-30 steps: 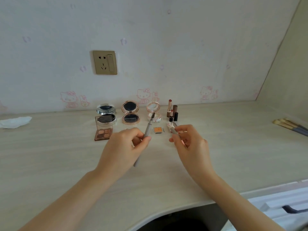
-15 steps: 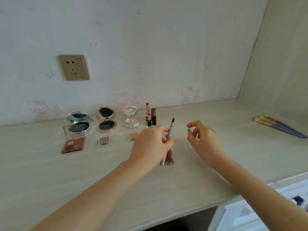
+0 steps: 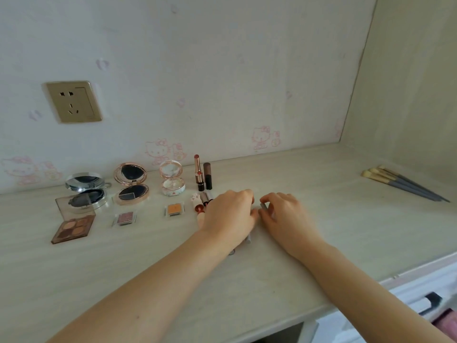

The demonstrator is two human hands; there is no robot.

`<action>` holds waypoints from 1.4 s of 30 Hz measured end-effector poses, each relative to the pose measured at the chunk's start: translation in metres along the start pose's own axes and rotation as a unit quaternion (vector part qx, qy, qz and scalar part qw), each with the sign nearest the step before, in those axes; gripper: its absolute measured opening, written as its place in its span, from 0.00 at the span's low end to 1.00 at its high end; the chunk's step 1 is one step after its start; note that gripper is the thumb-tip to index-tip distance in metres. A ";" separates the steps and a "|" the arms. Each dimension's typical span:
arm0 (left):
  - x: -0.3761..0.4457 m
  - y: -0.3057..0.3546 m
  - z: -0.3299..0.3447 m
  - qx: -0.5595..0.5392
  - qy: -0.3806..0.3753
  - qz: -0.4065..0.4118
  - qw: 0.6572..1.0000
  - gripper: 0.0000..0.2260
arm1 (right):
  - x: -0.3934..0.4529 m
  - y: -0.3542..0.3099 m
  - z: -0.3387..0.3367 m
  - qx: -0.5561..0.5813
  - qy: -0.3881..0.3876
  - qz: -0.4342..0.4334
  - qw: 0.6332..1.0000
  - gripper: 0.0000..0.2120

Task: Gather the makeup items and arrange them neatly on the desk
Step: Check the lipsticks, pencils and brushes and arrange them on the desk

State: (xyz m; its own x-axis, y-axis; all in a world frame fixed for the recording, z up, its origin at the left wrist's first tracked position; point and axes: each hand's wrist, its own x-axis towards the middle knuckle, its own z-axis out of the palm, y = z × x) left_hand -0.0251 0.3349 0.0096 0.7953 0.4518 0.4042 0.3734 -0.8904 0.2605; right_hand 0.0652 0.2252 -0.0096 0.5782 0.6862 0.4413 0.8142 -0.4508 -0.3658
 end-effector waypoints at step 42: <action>-0.047 -0.018 -0.018 -0.014 -0.016 0.169 0.985 0.15 | 0.006 -0.009 -0.004 0.026 -0.071 -0.115 0.991 0.11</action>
State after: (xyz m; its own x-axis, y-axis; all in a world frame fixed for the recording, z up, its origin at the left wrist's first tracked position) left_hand -0.0782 0.3310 0.0017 0.8865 0.1279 0.4446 0.0720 -0.9875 0.1404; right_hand 0.0617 0.2316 -0.0004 0.3623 0.8420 0.3996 0.9175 -0.2467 -0.3120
